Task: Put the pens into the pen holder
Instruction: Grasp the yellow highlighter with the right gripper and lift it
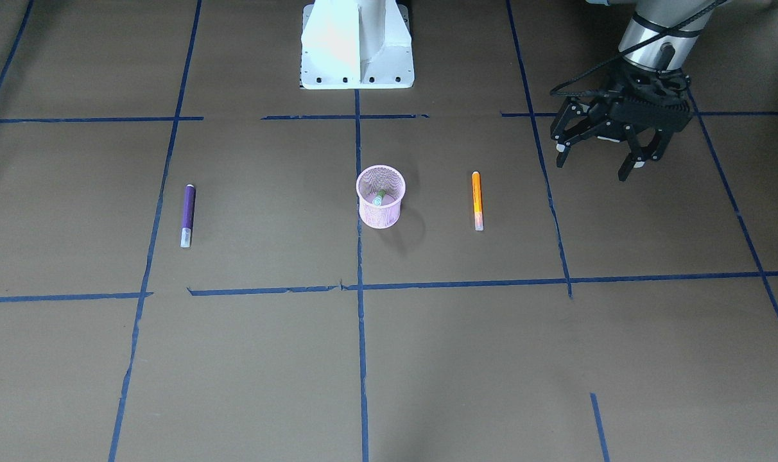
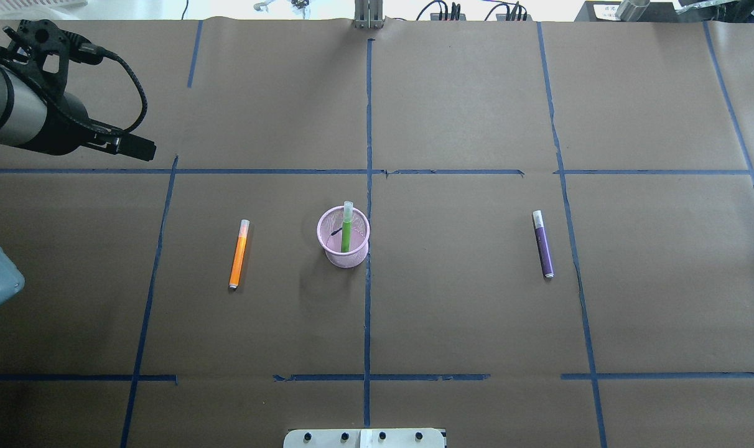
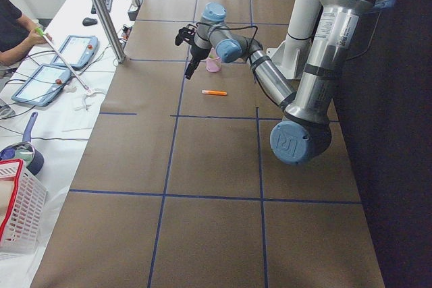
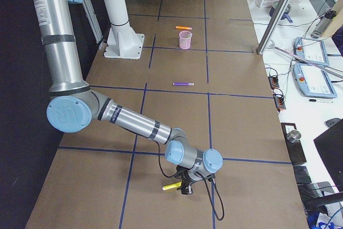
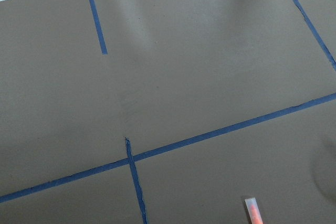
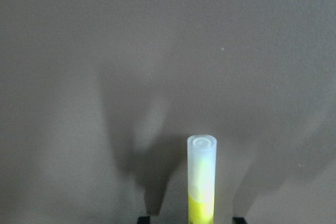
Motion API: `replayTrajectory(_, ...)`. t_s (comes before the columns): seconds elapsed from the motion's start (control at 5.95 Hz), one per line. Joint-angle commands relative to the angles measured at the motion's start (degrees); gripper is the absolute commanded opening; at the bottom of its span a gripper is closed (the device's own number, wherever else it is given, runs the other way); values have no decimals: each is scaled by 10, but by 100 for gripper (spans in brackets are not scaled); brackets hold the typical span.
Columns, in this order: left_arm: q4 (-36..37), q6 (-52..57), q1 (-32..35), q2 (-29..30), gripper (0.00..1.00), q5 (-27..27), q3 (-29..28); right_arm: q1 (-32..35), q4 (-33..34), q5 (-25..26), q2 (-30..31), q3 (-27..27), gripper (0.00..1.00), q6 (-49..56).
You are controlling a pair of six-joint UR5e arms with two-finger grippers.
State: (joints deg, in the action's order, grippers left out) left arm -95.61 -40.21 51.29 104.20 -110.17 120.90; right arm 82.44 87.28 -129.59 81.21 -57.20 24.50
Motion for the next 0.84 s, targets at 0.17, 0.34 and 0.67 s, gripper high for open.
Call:
replayTrajectory(0.17,0,0,6,0,100,-5,1,-1,0,6,0,7,54,-1)
replayTrajectory(0.34,0,0,6,0,100,-5,4,-1,0,7,0,7,52,-1)
replayTrajectory(0.67,0,0,8,0,100,-6,6,-1,1,7,0,7,22,-1)
